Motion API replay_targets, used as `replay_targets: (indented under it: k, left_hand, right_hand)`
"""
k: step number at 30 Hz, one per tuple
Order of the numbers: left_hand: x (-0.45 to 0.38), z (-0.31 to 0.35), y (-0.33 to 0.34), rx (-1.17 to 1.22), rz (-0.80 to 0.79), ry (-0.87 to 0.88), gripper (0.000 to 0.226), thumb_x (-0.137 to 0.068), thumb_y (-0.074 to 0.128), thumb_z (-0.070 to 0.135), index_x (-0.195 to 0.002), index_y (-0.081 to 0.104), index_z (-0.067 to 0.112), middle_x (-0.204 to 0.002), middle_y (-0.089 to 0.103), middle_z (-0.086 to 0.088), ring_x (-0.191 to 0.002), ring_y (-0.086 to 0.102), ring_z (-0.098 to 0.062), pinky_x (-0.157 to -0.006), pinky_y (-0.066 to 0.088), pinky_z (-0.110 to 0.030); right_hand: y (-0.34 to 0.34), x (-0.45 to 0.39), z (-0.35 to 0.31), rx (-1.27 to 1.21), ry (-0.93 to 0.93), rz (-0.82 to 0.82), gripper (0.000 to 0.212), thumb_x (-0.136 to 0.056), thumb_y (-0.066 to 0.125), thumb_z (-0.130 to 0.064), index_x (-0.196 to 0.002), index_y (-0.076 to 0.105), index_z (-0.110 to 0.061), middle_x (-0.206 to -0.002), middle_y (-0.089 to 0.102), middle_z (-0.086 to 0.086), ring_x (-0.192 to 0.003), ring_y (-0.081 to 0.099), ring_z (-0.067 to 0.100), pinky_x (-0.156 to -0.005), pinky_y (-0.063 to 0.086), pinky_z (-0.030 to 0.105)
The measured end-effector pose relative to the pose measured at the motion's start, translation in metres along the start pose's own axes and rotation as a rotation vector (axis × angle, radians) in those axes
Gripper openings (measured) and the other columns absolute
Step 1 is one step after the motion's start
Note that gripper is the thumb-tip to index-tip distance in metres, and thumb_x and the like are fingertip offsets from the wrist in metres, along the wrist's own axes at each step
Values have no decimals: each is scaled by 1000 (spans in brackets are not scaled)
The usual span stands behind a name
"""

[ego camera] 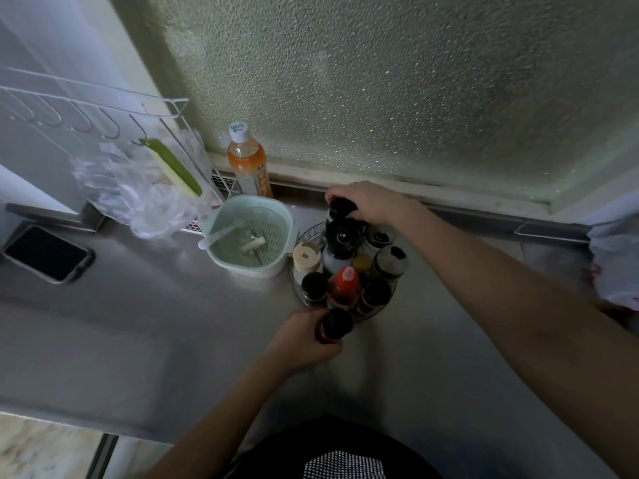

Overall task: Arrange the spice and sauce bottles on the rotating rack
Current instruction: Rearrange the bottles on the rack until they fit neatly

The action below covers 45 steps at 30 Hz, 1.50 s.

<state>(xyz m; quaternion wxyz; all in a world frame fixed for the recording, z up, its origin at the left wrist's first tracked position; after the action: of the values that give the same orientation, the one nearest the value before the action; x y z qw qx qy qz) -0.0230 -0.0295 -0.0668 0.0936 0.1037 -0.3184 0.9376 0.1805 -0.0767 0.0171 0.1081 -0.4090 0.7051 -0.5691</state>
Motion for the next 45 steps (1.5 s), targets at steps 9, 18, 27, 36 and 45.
replay_targets:
  k: [9,18,27,36,45]
  left_hand:
    - [9,16,-23,68,157,55,32,-63,63,41,-87,63,20,-81,67,0,-72,62,-15,-65,53,-40]
    - [25,50,-98,200,563,103,40,-62,67,54,-84,62,20,-83,61,-1,-72,57,-8,-62,51,-27]
    - [-6,62,-160,269,662,73,33,-64,81,34,-86,56,30,-86,61,4,-81,59,-14,-79,52,-32]
    - [-35,97,-128,-14,292,184,41,-62,85,27,-95,62,22,-90,66,4,-81,65,-16,-72,51,-26]
    - [-43,123,-128,-245,151,231,44,-65,80,23,-96,49,20,-80,59,6,-73,59,-18,-59,43,-24]
  right_hand:
    - [-88,96,11,-356,79,386,45,-80,70,-14,-119,53,-29,-110,58,1,-91,53,12,-81,38,25]
    - [-84,178,13,-375,170,416,43,-77,73,-12,-110,57,-34,-101,60,1,-66,54,4,-65,42,17]
    - [-54,209,13,-431,207,404,44,-76,72,-8,-112,59,-30,-90,55,-27,-81,50,-26,-70,36,4]
    - [-50,212,18,-450,242,440,44,-77,72,-10,-114,58,-32,-93,58,-16,-75,57,-1,-57,39,2]
    - [-44,208,15,-458,245,424,46,-77,72,-12,-115,57,-34,-101,60,-3,-76,61,18,-62,43,11]
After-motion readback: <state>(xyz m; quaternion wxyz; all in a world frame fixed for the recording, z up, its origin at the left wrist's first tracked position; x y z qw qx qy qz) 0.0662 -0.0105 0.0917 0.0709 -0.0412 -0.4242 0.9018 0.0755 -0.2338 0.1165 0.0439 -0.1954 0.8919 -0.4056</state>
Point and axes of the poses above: each hand's wrist, its own x-axis away from the middle knuckle, its own y-axis out of the palm, z = x × y, the point moved 8 cm from there along -x, towards the middle knuckle
